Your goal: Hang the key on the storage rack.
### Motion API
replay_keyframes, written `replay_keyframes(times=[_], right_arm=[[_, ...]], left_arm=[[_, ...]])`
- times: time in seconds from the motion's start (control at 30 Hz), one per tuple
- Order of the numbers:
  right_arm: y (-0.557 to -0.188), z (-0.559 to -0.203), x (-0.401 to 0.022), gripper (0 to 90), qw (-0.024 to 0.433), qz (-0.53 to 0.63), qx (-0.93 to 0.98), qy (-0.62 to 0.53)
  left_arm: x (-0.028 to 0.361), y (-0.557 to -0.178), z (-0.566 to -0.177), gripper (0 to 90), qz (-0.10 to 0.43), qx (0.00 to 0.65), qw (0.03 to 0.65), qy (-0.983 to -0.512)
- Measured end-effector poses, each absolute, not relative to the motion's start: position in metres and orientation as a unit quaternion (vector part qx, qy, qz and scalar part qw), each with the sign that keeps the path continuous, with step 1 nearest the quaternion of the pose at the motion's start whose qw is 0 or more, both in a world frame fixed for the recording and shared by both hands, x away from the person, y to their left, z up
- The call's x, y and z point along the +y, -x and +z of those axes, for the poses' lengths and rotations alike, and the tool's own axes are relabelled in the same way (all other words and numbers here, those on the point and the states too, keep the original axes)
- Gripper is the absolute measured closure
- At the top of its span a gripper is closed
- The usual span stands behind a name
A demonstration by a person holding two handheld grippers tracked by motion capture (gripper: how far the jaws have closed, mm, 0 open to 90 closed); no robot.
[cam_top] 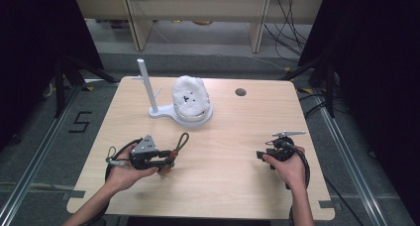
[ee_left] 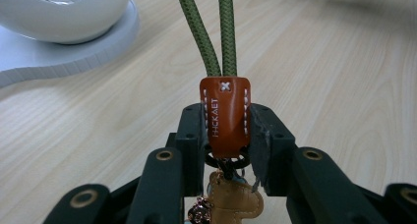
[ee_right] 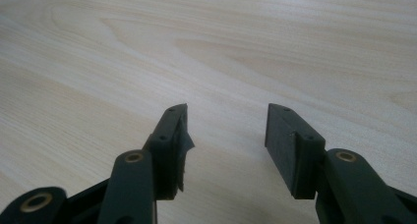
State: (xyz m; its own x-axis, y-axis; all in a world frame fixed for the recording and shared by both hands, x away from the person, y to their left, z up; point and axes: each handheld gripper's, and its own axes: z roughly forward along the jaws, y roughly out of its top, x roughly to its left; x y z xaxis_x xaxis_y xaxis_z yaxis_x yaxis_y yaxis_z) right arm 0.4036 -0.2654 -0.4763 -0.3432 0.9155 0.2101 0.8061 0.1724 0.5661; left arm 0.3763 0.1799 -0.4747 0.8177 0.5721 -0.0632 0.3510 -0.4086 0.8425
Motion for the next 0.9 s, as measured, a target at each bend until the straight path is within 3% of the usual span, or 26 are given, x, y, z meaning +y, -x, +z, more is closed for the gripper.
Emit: replay_keyframes(times=[0.6, 0.9], right_arm=[[-0.403, -0.476, -0.265, 52.0, 0.084, 0.312, 0.754, -0.571], [-0.403, -0.476, -0.266, 51.9, 0.089, 0.314, 0.752, -0.572]], left_arm=[[0.195, -0.371, -0.469, 68.1, 0.146, 0.312, 0.521, -0.781], [0.202, -0.368, -0.460, 68.1, 0.188, 0.318, 0.539, -0.757]])
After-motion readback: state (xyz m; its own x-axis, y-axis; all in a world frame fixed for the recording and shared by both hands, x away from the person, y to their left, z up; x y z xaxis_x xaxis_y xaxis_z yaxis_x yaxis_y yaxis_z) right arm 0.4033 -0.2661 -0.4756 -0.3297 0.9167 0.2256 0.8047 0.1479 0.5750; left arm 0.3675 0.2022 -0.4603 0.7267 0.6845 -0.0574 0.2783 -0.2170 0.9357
